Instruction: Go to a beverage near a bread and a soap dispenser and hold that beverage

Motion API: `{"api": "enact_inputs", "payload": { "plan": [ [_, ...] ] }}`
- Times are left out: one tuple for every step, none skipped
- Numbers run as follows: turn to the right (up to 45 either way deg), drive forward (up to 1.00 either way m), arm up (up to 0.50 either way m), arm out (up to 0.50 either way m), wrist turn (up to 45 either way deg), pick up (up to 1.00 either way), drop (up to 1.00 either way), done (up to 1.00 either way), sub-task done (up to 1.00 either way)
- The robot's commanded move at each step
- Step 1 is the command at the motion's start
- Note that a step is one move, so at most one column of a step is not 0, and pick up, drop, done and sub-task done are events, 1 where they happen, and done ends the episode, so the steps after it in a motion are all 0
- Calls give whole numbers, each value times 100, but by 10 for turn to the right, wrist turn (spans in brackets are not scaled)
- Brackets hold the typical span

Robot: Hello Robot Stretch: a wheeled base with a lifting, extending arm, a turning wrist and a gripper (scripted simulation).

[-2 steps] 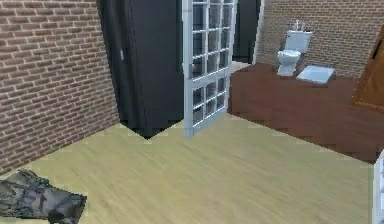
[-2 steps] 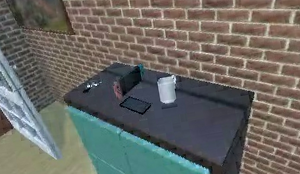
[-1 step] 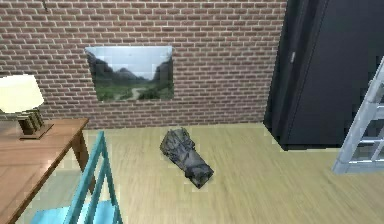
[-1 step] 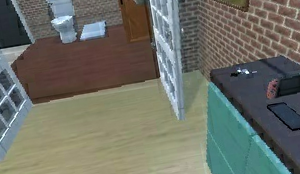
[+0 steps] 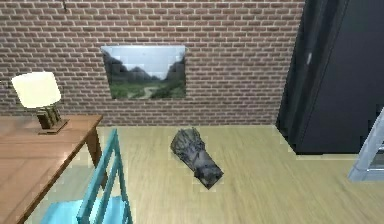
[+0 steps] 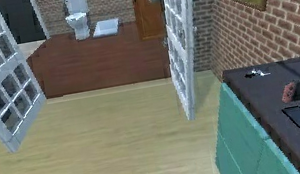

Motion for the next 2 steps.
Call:
{"api": "enact_inputs", "payload": {
  "plan": [
    [0,5,0,0,0,0,0,0,0],
    [450,0,0,0,0,0,0,0,0]
  ]
}}
